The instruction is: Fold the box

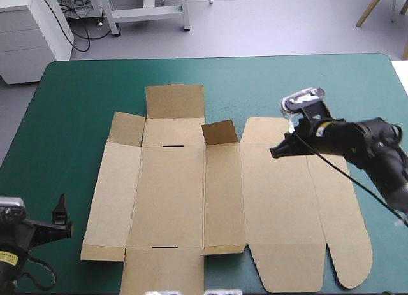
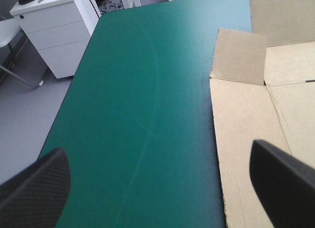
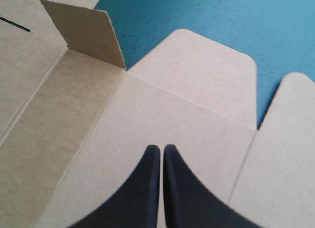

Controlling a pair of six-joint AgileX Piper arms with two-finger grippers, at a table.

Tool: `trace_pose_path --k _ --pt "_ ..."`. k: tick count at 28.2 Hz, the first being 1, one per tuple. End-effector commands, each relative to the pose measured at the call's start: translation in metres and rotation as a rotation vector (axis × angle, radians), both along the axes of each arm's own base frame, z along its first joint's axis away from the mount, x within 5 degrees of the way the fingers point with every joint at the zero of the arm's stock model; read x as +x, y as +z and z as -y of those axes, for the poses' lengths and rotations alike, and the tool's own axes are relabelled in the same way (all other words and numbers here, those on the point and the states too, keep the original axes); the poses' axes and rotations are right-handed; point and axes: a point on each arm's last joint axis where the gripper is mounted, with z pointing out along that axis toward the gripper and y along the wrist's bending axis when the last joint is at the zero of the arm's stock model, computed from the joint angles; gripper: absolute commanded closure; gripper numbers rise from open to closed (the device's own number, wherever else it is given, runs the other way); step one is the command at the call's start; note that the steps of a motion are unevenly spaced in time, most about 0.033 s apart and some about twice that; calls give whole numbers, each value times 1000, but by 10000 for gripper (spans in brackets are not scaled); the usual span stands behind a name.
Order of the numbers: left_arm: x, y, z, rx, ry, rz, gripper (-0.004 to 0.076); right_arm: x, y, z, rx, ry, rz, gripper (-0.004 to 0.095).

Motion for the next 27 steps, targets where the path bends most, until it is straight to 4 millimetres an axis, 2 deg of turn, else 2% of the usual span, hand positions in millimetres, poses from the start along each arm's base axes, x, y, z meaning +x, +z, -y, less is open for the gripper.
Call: trace_pose_path --k 1,7,9,13,20,27 --pt "26 30 0 7 -12 46 18 -40 14 24 38 -73 186 908" --pt "50 43 -1 6 -14 13 18 -94 13 41 65 -109 288 908" --pt "63 45 -2 0 -10 -48 18 -113 12 46 76 -109 324 908" --pt "89 40 -4 11 -13 -216 18 -130 9 49 86 -107 334 908" --pt "141 3 -2 -60 -33 -524 18 -148 -12 51 120 -99 299 908" --pt "174 -42 -2 -239 -67 -779 18 -164 -34 54 128 -97 292 908"
